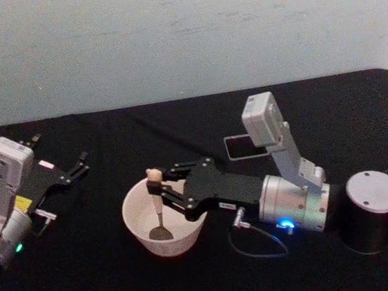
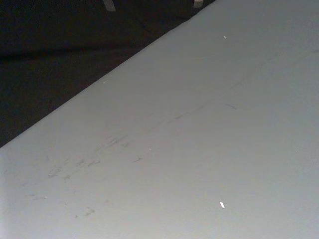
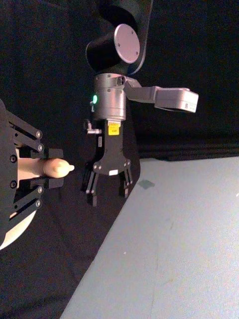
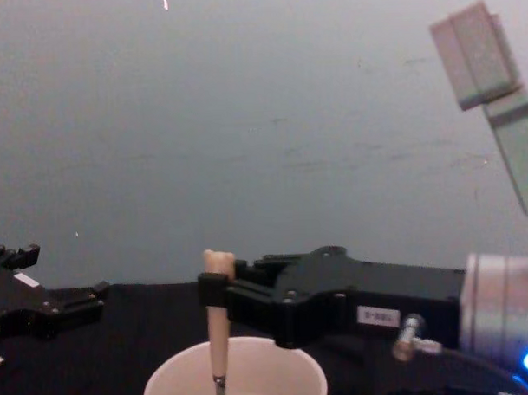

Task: Pick up the stirring spoon with one hand, stir inside the cup, then place it back in its original position.

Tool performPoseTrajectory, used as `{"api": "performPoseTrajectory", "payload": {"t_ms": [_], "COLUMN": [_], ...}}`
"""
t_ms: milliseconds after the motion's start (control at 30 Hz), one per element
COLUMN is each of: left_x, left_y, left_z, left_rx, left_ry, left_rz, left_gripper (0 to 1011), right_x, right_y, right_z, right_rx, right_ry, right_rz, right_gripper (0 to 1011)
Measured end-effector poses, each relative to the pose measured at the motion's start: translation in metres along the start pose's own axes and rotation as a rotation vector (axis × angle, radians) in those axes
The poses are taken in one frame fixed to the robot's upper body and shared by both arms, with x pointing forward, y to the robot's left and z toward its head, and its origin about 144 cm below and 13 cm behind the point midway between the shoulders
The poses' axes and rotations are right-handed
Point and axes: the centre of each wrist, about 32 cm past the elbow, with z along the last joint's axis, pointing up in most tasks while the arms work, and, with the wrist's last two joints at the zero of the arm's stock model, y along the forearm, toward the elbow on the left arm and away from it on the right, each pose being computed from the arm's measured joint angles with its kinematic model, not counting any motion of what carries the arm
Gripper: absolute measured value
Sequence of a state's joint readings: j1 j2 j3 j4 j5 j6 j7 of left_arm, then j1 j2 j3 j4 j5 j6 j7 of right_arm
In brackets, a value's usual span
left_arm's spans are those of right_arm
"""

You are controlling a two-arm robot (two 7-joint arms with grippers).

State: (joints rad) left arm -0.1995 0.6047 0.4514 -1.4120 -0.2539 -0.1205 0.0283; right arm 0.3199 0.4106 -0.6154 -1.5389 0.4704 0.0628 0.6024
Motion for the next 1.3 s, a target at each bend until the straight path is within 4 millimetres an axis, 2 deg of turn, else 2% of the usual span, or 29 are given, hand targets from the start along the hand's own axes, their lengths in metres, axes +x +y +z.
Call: {"api": "performPoseTrajectory", "payload": {"t_ms": [333, 733, 1033, 1300], "left_x": [0.0, 0.0, 0.0, 0.0], "left_y": [0.0, 0.0, 0.0, 0.0], "left_z": [0.0, 0.0, 0.0, 0.0], "left_rx": [0.0, 0.0, 0.0, 0.0], "left_ry": [0.0, 0.0, 0.0, 0.0], "left_rz": [0.0, 0.0, 0.0, 0.0], "left_gripper": [1001, 1001, 1001, 1001], "right_x": [0.003, 0.024, 0.035, 0.039], "right_y": [0.022, 0.044, 0.043, 0.027], "right_z": [-0.001, 0.001, 0.0, 0.0], "right_rx": [-0.008, 0.0, -0.006, -0.009], "right_ry": [-0.005, -0.013, -0.013, -0.019], "right_rz": [-0.006, -0.107, -0.166, -0.192], "right_gripper": [212, 212, 213, 212]}}
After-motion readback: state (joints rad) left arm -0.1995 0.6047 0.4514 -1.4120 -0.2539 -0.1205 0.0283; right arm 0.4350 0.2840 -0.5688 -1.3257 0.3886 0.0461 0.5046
